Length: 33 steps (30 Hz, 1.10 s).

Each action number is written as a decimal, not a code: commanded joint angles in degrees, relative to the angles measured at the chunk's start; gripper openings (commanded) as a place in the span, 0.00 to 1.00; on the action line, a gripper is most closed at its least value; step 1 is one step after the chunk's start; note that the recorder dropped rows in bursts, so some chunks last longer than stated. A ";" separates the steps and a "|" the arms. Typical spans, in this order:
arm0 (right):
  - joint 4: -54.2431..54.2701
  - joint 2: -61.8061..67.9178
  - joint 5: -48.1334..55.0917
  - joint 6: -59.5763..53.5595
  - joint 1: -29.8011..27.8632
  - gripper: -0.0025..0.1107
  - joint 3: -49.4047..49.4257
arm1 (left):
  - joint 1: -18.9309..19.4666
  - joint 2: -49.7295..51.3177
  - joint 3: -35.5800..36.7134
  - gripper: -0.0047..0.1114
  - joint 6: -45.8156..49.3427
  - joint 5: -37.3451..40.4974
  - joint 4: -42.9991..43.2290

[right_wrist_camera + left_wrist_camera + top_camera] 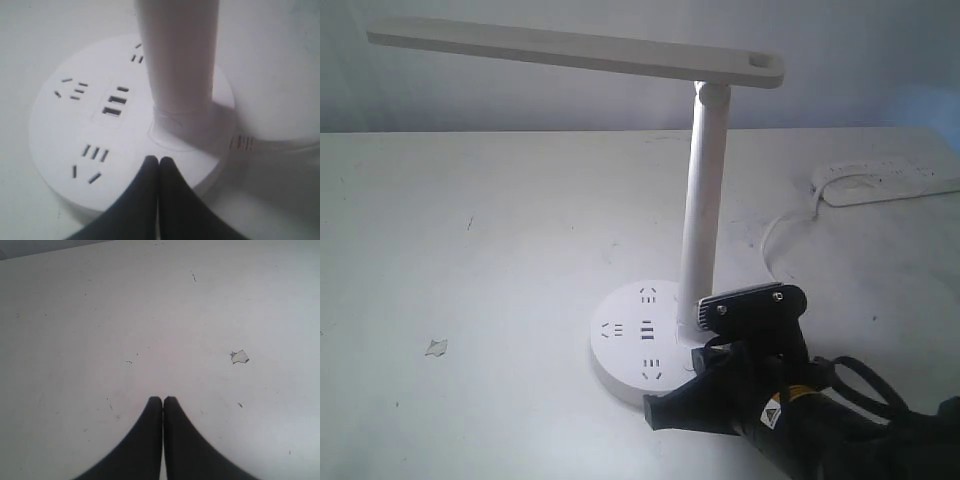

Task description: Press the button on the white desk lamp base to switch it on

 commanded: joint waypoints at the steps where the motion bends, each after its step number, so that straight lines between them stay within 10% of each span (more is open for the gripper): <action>1: -0.28 -4.56 -2.99 -1.78 0.08 0.02 2.99 | 0.00 -0.18 0.11 0.04 -0.03 0.12 -0.55; 15: -14.31 -18.61 -32.14 11.18 0.08 0.02 21.86 | 0.00 -0.18 0.11 0.04 -0.03 0.12 -0.55; 33: -21.99 -36.32 -21.70 3.80 0.08 0.02 21.86 | 0.00 -0.18 0.11 0.04 -0.03 0.12 -0.55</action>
